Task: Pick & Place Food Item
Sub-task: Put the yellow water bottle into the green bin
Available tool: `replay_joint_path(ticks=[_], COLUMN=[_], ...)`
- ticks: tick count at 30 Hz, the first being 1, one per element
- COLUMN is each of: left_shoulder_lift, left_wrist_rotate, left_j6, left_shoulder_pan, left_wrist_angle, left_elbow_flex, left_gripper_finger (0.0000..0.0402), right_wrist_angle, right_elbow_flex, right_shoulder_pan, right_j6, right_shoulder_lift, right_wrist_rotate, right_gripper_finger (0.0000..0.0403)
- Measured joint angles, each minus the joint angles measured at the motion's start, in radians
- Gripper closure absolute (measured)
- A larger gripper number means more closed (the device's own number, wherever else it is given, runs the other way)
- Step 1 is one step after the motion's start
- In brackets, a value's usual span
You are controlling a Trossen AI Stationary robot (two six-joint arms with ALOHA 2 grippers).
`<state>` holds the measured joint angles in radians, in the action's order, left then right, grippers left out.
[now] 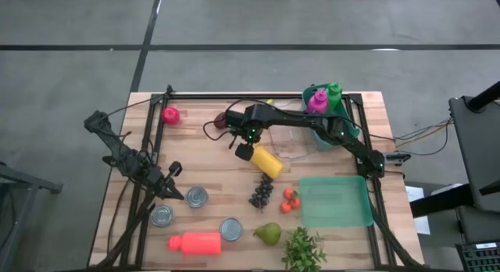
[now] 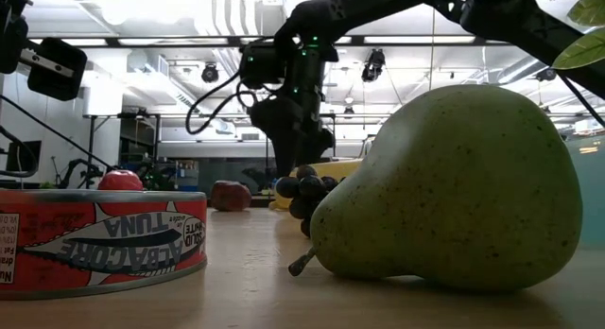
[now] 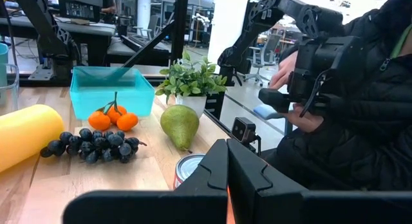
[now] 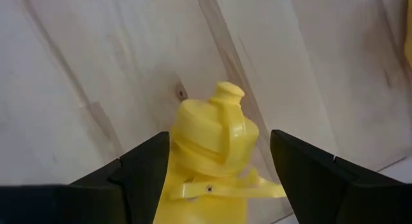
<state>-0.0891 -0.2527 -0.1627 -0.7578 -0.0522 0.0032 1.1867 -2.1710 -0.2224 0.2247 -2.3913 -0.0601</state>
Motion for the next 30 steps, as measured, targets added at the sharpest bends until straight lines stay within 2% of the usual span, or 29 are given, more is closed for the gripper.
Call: replay_joint_path(ticks=[9,30], left_shoulder_lift=[0.000,0.000], left_wrist_rotate=[0.000,0.000], left_j6=[0.000,0.000], left_shoulder_pan=[0.000,0.000], left_wrist_angle=[0.000,0.000], left_elbow_flex=[0.000,0.000], left_gripper_finger=[0.0402,0.0402], right_wrist_angle=[-0.070,-0.072], right_elbow_flex=[0.071,0.073], right_shoulder_pan=[0.000,0.000], right_j6=[0.004,0.007], right_shoulder_lift=[0.000,0.000], right_wrist_rotate=[-0.023,-0.019], right_gripper_finger=[0.0136,0.0136])
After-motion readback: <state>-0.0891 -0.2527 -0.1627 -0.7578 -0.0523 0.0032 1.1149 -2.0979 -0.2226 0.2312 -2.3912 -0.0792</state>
